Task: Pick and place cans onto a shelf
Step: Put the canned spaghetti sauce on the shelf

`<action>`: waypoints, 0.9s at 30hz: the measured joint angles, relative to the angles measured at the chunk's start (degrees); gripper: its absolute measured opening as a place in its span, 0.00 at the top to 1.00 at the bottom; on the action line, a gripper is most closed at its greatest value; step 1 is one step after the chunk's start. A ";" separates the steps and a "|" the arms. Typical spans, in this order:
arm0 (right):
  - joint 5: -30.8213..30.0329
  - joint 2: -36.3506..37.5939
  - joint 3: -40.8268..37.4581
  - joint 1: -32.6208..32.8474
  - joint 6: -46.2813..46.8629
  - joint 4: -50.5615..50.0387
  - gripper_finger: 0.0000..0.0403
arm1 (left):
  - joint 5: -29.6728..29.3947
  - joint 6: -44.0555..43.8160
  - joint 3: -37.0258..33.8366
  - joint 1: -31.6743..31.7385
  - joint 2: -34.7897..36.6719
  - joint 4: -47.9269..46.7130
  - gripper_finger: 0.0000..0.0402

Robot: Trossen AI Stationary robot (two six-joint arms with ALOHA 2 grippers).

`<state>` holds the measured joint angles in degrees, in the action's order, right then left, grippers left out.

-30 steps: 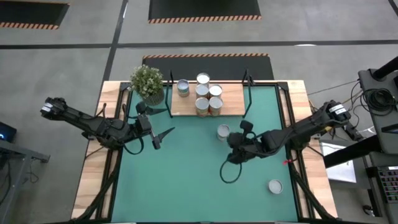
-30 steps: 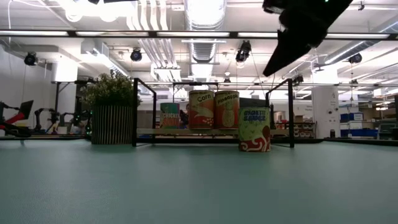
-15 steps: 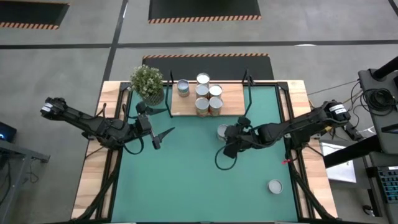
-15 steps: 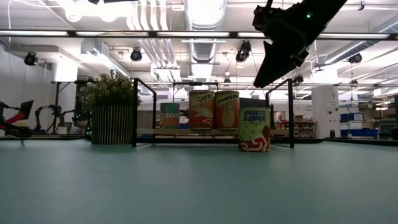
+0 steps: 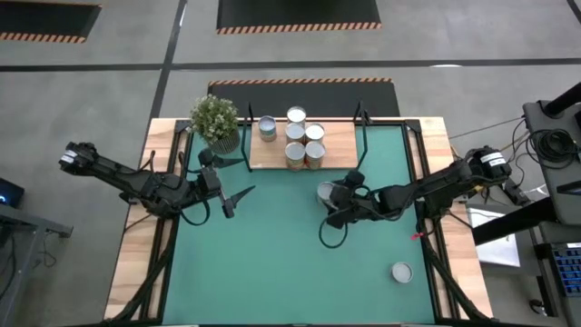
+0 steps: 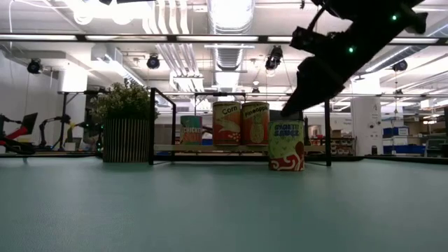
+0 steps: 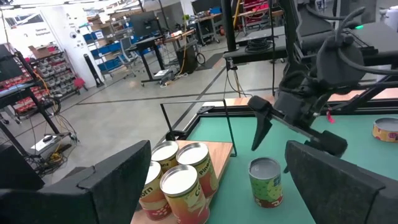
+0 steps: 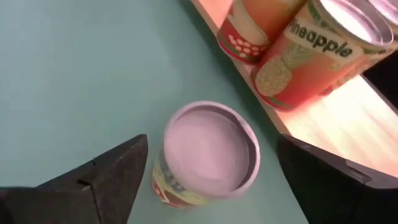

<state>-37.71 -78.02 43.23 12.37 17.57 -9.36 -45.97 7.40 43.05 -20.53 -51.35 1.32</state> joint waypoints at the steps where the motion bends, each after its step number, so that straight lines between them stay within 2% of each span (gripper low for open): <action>1: 0.14 0.00 -0.37 -0.19 0.04 0.71 0.13 | 0.00 0.02 0.00 0.00 0.00 0.00 0.12; 8: 0.56 0.00 -3.29 -1.61 0.43 5.45 0.12 | 0.00 0.02 0.00 0.00 0.00 0.00 0.12; 19: 5.35 -0.11 -9.47 -4.14 2.00 15.55 0.13 | 0.00 0.02 0.00 0.00 0.00 0.00 0.12; 22: 8.20 -0.11 -9.88 -4.25 2.40 17.82 0.17 | 0.00 0.02 0.00 0.00 0.00 0.00 0.12; 27: 8.19 -0.11 -9.92 -4.34 2.65 17.86 0.31 | 0.00 0.02 0.00 0.00 0.00 0.00 0.12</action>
<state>-29.52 -78.13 33.31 8.03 20.22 8.50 -45.97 7.42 43.05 -20.53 -51.35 1.32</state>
